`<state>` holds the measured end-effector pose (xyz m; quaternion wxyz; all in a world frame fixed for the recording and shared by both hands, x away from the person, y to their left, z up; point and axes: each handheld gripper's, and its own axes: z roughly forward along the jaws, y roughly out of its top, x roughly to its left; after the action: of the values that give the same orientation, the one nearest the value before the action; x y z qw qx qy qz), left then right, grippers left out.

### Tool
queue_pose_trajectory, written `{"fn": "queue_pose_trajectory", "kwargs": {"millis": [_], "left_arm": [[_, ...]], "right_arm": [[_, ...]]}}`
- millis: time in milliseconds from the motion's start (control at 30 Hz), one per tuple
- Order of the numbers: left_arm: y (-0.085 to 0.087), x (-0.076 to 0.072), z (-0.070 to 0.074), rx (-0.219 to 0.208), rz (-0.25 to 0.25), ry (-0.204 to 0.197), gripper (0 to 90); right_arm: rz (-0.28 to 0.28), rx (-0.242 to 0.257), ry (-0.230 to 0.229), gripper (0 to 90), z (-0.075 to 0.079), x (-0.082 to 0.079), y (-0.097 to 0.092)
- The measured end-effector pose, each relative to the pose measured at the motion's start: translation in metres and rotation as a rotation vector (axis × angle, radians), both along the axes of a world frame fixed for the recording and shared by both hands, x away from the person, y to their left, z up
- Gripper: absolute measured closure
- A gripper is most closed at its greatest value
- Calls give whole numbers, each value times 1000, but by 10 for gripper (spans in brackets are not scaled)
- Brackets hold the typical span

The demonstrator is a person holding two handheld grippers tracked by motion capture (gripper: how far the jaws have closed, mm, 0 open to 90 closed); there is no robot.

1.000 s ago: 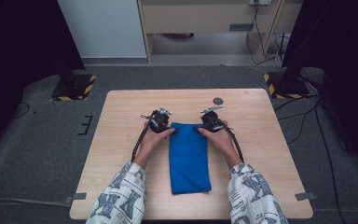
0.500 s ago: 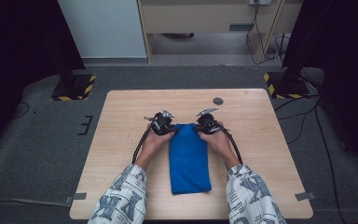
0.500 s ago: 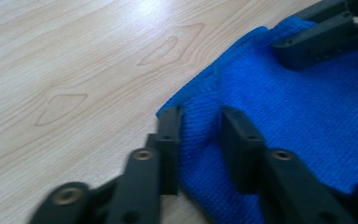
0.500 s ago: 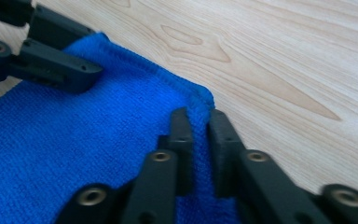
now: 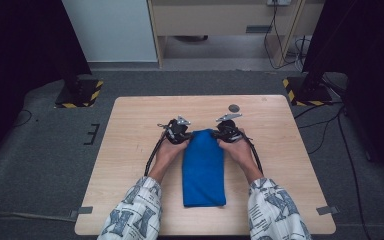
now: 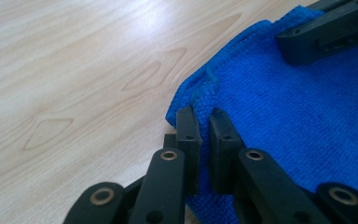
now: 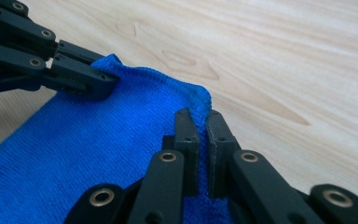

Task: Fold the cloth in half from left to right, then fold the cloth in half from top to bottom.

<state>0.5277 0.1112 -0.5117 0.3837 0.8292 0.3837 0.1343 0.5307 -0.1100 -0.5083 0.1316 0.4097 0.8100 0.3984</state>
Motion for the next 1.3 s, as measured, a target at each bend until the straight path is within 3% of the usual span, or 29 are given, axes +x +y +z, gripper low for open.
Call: {"fn": "queue_pose_trajectory", "kwargs": {"millis": [733,1133,1300], "left_arm": [[5,0,18,-21,16,-37,855],[1,-1,36,-24,3,-68,859],[1,-3,45,-33,6,-89,860]], "right_arm": [[16,22,-39,861,22,1,-1],[1,46,-56,860,30,1,-8],[-2,54,-75,860,41,0,-9]]}}
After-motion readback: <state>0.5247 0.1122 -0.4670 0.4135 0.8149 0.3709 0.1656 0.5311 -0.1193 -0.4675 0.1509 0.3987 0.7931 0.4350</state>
